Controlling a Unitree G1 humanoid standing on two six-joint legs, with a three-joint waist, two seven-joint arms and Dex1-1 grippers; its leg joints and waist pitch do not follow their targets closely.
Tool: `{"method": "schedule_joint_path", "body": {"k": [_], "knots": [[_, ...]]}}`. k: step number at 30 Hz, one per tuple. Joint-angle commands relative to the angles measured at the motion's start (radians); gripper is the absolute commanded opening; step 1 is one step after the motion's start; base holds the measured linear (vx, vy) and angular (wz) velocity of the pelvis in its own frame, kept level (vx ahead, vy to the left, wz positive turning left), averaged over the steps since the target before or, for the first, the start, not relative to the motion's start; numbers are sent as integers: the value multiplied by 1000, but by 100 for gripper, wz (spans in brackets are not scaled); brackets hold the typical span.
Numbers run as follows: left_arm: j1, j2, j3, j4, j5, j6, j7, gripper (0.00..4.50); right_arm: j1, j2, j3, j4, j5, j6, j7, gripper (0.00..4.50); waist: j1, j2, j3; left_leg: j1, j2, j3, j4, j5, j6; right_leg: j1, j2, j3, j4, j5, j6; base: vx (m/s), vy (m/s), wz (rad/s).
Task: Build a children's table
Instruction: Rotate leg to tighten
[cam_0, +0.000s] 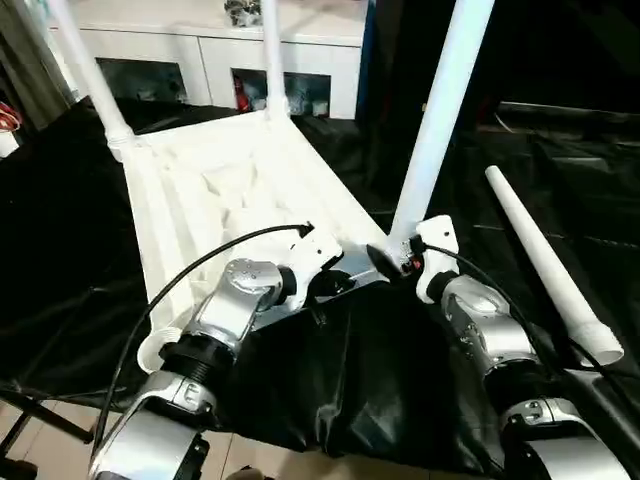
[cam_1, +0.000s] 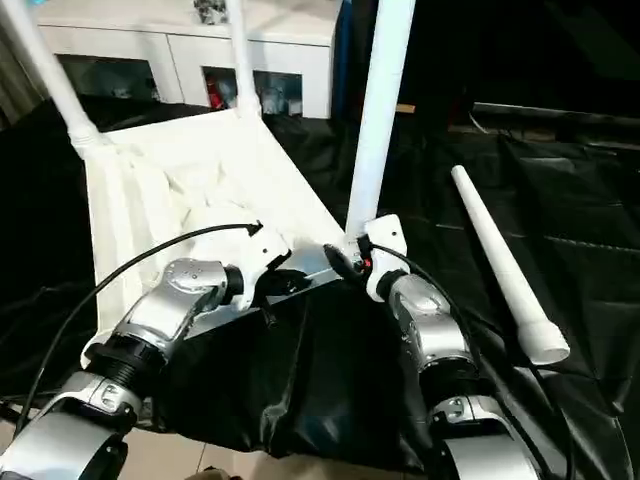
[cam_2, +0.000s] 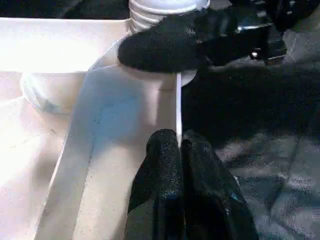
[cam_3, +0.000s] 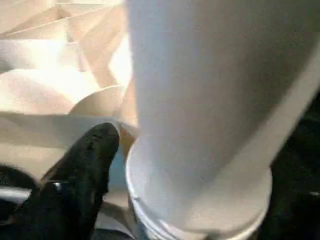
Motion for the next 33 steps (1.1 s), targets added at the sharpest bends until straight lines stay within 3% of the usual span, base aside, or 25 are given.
{"method": "schedule_joint_path", "body": {"k": [1, 4, 11, 20, 23, 28, 31, 32, 33], "knots": [[-4, -25, -31, -66, -69, -56, -84, 0, 22, 19, 89, 3, -16, 3, 113, 395, 3, -11, -58, 7, 65, -22, -66, -173, 81, 44, -111, 66, -83, -255, -181, 0, 0, 0], [0, 1, -35, -68, -70, -57, -123, 0, 35, -14, 99, -18, -11, -12, 191, 395, 8, -9, -59, 11, 69, -23, -67, -179, 81, 43, -110, 66, -81, -253, -187, 0, 0, 0], [10, 77, -39, -88, -107, -68, -287, 0, 91, -128, 125, -139, 79, 17, 515, 395, 23, -7, -59, 7, 72, -22, -65, -176, 98, 47, -106, 64, -76, -234, -191, 0, 0, 0], [3, 126, -46, -75, -115, -76, -375, 0, 141, -200, 171, -244, 116, 76, 710, 320, 42, -7, -61, 8, 72, -22, -63, -157, 97, 46, -108, 63, -74, -217, -199, 0, 0, 0], [2, 131, -46, -73, -116, -76, -383, 0, 151, -211, 182, -264, 120, 90, 734, 289, 50, -7, -62, 10, 73, -22, -63, -157, 95, 44, -109, 64, -76, -232, -191, 0, 0, 0], [3, 125, -39, -74, -116, -78, -372, 0, 160, -198, 184, -270, 113, 89, 715, 280, 50, -7, -61, 11, 73, -23, -65, -164, 81, 43, -109, 63, -76, -240, -191, 0, 0, 0], [-6, 93, -24, -55, -106, -84, -294, 0, 148, -155, 167, -229, 77, 70, 601, 279, 49, -9, -61, 8, 72, -23, -65, -156, 79, 43, -111, 64, -76, -239, -189, 0, 0, 0], [-14, 75, -19, -41, -94, -88, -245, 0, 127, -120, 147, -182, 48, 77, 484, 279, 45, -12, -60, 11, 70, -24, -66, -169, 68, 43, -112, 63, -81, -272, -182, 0, 0, 0], [-15, 73, -18, -40, -93, -89, -240, 0, 124, -117, 145, -177, 45, 78, 472, 278, 43, -9, -58, 12, 71, -24, -67, -175, 63, 39, -112, 63, -82, -287, -182, 0, 0, 0]]}}
